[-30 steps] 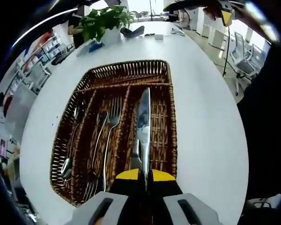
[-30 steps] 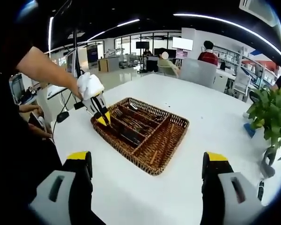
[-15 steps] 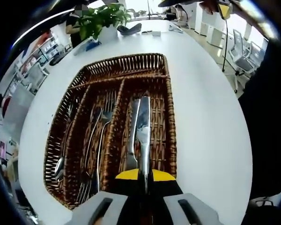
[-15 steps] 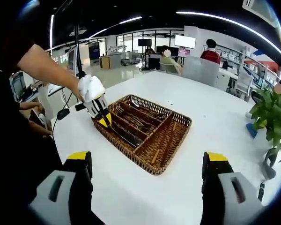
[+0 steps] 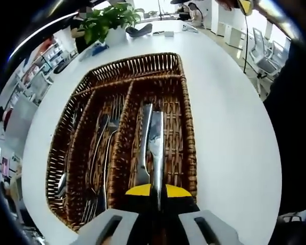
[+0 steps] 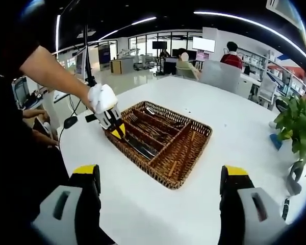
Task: Arrange the knives, forks, and spoons in their matching storage slots by inserting each utensil handle-first until every utensil is classified and aligned in the correct compartment
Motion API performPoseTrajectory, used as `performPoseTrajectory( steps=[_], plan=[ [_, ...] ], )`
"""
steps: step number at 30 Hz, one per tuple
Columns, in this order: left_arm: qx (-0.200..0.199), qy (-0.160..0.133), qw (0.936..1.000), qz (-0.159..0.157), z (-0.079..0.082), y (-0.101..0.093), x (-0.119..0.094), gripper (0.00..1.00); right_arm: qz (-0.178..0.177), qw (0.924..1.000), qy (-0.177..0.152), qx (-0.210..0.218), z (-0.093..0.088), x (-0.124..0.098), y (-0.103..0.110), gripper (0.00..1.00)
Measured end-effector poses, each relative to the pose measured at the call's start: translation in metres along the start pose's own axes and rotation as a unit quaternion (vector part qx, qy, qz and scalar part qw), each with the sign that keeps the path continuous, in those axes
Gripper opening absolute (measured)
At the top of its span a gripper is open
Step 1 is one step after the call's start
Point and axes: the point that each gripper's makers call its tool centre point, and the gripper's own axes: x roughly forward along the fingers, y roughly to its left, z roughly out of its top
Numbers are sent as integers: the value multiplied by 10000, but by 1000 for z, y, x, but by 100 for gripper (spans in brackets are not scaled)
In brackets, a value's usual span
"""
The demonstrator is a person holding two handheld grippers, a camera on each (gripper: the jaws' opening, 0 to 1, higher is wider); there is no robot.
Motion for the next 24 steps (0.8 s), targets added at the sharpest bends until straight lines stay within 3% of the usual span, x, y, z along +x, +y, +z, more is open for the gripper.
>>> performPoseTrajectory(
  steps=[12, 18, 24],
  plan=[
    [21, 39, 9999, -105, 0, 0, 10, 6, -56, 10000, 44, 16, -4, -4, -7, 99],
    [251, -55, 9996, -133, 2, 0, 9, 8, -22, 10000, 19, -43, 1, -1, -7, 99],
    [-9, -190, 9998, -73, 3, 8, -1, 16, 28, 10000, -30, -80, 6, -1, -7, 99]
  ],
)
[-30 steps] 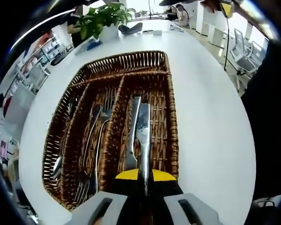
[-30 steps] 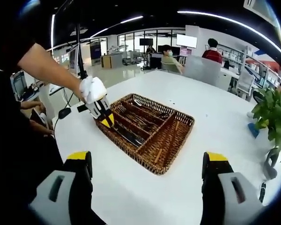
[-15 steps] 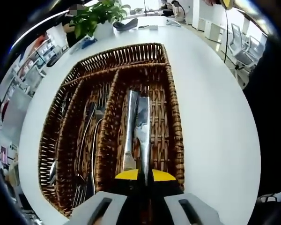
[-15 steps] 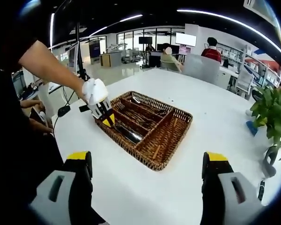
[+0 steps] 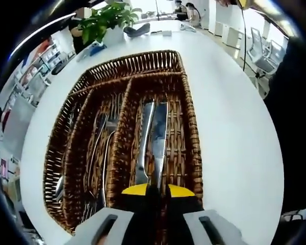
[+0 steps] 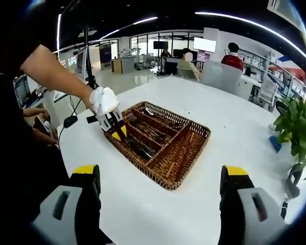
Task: Arrange the knives, forks, and spoons in their matching storage slots by inserting each utensil handle-first until every utensil is classified and aligned in the correct compartment
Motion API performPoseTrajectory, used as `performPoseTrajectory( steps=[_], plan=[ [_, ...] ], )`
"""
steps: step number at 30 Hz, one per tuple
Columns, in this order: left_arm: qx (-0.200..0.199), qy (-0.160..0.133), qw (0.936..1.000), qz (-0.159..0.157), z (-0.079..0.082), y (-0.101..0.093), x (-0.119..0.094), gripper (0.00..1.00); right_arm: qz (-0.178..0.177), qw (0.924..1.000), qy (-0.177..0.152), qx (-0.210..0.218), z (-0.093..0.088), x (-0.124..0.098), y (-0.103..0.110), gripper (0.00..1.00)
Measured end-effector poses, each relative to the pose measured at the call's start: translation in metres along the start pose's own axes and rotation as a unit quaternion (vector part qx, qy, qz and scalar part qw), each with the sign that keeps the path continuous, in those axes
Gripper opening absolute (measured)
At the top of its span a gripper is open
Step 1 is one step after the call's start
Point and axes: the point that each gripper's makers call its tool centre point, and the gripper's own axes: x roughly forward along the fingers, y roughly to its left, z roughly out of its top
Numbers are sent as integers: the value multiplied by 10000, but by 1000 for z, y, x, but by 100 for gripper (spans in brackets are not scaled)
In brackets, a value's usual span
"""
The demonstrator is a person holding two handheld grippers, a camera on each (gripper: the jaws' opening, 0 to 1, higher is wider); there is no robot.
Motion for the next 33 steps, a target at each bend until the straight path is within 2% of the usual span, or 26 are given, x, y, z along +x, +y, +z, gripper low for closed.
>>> performPoseTrajectory(
  steps=[3, 6, 8, 10, 12, 15, 18, 22, 26, 27, 28, 30, 31, 32, 33],
  plan=[
    [-208, -232, 9995, 11, 5, 4, -11, 23, -58, 10000, -50, 12, 5, -3, -7, 99],
    [-466, -597, 9971, 106, 15, 10, -24, 33, -92, 9999, -115, 40, 9, -5, -11, 99],
    [-640, -857, 9938, 310, 23, 18, -37, 36, -131, 9998, -158, 39, 13, -6, -14, 99],
    [-949, -1147, 9874, 532, 29, 27, -51, 41, -147, 9997, -192, 48, 17, -7, -17, 99],
    [-1233, -1357, 9808, 660, 31, 32, -60, 51, -148, 9996, -217, 41, 19, -6, -18, 99],
    [-1700, -1715, 9654, 988, 32, 42, -80, 66, -136, 9996, -256, 47, 23, -4, -21, 99],
    [-1995, -1877, 9543, 1199, 27, 45, -93, 80, -120, 9995, -293, 47, 28, -3, -21, 99],
    [-2548, -2196, 9312, 1401, 19, 44, -113, 98, -62, 9994, -311, 108, 29, 0, -21, 99],
    [-2853, -2402, 9126, 1674, 14, 43, -129, 100, -58, 9994, -281, 167, 27, 2, -23, 99],
    [-2977, -2429, 9064, 1758, 11, 41, -134, 100, -60, 9994, -288, 193, 27, 2, -23, 99],
    [-2960, -2443, 9062, 1777, 11, 39, -137, 100, -59, 9993, -292, 207, 27, 2, -24, 99],
    [-3002, -2488, 9018, 1866, 10, 34, -145, 100, -64, 9994, -284, 210, 27, 2, -24, 99],
    [-3069, -2546, 8960, 1955, 10, 32, -151, 100, -53, 9994, -282, 205, 26, 2, -24, 99],
    [-3089, -2564, 8943, 1978, 10, 31, -153, 100, -48, 9994, -282, 200, 26, 1, -24, 99],
    [-3145, -2626, 8889, 2048, 9, 29, -159, 100, -43, 9994, -284, 196, 26, 1, -24, 99]
  ],
)
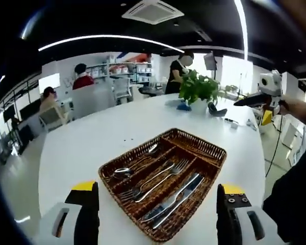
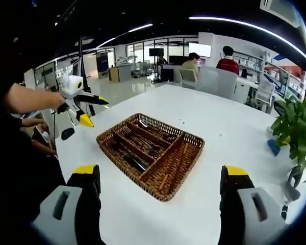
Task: Arrange the knives, forks, and spoons in their matching storage slots by inserting each utensil handle-first until every utensil is classified and aligned in the correct compartment
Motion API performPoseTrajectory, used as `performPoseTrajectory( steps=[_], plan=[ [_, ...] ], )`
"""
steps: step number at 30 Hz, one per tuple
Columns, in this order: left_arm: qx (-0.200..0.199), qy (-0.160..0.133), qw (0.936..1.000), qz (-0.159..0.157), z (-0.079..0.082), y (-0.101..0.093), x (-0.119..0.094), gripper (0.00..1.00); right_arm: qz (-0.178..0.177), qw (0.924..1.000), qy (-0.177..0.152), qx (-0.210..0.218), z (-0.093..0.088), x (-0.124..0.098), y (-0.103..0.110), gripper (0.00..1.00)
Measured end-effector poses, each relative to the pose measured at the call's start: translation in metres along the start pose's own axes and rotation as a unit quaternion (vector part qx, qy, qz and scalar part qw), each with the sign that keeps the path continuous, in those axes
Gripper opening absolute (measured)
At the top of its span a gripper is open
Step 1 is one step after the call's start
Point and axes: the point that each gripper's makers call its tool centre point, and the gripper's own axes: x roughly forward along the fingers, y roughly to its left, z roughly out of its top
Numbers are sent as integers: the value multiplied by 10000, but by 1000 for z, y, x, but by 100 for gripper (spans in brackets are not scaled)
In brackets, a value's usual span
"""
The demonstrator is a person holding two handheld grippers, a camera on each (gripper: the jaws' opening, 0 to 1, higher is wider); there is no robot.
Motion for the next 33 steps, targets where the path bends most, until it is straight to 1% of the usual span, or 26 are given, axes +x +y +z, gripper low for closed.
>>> performPoseTrajectory(
  steps=[2, 6, 9, 11, 16, 20, 22, 25, 26, 29, 30, 33],
  plan=[
    [-100, -74, 9999, 115, 3, 0, -9, 100, 13, 10000, -6, -4, -1, -1, 1, 99],
    [-55, -95, 9998, 190, 4, -8, -26, 100, 46, 10000, -19, -6, -4, -4, 5, 99],
    [-65, -119, 9995, 289, 3, -12, -39, 100, 48, 10000, -10, -39, -7, -6, 8, 99],
    [-151, -55, 9993, 336, 0, -17, -47, 100, 54, 10000, -11, -28, -9, -7, 9, 99],
    [-167, 25, 9993, 328, -8, -30, -63, 100, 69, 9999, 80, -41, -20, -10, 15, 99],
    [-292, 30, 9988, 380, -10, -36, -76, 100, 9, 9999, 99, -34, -25, -16, 14, 99],
    [-300, 57, 9987, 402, -13, -34, -79, 100, -23, 10000, 86, 17, -28, -18, 13, 99],
    [-255, 151, 9987, 422, -17, -39, -89, 100, -80, 9999, 70, 52, -32, -27, 14, 99],
    [-237, 152, 9987, 426, -18, -38, -90, 100, -86, 9999, 59, 47, -32, -30, 15, 99],
    [-274, 88, 9983, 516, -18, -39, -99, 100, -120, 9999, 50, 9, -33, -35, 16, 99],
    [-311, 33, 9981, 526, -17, -40, -100, 100, -132, 9999, 53, 6, -34, -36, 15, 99],
    [-332, -5, 9980, 543, -18, -46, -100, 100, -168, 9998, 55, 52, -36, -39, 14, 99]
  ],
)
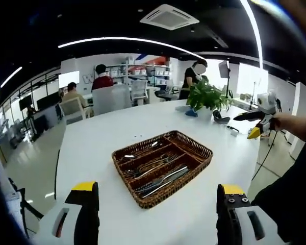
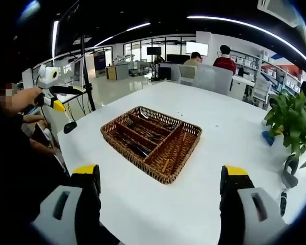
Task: Arrange the knives, forks, and spoons in their matching storage slots by inserting each utensil handle-first until every utensil is classified and aligned in the correct compartment
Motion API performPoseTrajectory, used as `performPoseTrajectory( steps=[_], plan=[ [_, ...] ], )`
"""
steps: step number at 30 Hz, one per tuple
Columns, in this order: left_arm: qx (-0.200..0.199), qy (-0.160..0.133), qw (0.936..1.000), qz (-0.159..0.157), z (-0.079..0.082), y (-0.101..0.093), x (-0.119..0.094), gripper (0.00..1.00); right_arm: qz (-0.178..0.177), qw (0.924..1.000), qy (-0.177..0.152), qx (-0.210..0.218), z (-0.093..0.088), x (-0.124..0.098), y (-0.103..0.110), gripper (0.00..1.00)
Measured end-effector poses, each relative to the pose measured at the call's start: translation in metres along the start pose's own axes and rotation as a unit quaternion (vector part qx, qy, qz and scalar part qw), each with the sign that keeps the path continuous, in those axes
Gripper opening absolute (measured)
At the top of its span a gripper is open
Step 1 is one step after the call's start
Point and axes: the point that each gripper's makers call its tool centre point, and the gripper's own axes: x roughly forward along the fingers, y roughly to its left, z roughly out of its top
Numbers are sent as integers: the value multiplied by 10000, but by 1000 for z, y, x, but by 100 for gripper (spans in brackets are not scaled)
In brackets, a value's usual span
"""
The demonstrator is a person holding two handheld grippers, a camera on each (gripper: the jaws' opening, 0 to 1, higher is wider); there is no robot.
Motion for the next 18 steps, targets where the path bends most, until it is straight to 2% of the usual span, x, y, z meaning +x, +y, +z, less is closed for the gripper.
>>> performPoseTrajectory(
  steps=[7, 12, 18],
  plan=[
    [78, 46, 10000, 2, -1, -6, -7, 100, 0, 10000, -12, -25, 0, -5, 4, 99],
    [35, -18, 10000, 84, 4, -5, -16, 100, 0, 10000, 8, -42, -1, -8, 5, 99],
    [46, 37, 9999, 90, 4, -5, -19, 100, -28, 10000, -27, -46, 1, -9, 2, 99]
  ],
)
